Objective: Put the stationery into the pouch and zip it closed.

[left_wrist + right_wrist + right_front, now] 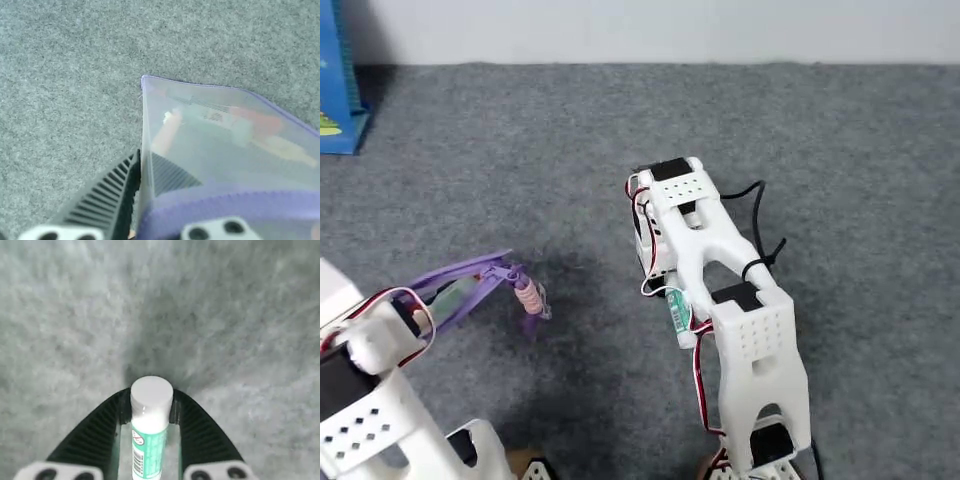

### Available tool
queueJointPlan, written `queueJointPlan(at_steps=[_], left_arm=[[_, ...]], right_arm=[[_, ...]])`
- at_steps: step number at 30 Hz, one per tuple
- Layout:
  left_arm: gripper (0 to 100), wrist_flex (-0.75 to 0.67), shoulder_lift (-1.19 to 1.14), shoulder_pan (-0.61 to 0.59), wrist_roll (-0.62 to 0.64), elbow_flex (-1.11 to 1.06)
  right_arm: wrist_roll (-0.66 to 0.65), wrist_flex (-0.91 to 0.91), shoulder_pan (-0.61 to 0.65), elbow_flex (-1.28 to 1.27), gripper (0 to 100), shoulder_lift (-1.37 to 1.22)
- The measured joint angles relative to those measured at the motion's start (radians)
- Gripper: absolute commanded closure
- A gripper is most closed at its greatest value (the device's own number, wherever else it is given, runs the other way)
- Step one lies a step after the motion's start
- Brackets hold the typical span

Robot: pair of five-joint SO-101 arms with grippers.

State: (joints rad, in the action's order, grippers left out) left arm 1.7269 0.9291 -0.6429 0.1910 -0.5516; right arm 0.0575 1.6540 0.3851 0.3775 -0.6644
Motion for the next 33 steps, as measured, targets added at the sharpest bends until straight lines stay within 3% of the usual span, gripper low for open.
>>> queueJointPlan(at_steps=[8,14,25,33], left_arm=[[99,0.000,0.000,0.000,0.000,0.003],[99,0.011,-0.017,0.009,0.000,0.069],[99,0.012,-0.017,0.218,0.044,0.275],[99,0.012,-0.017,0.505,0.189,0.354]], right_arm=[[-0.003,0.097,0.008,-0.008,99.1,0.318],[0.002,0.097,0.035,-0.172,99.1,0.617],[0.034,0.054,0.123,-0.288,99.1,1.166],[0.034,-0.121,0.129,-0.535,99.1,1.475]])
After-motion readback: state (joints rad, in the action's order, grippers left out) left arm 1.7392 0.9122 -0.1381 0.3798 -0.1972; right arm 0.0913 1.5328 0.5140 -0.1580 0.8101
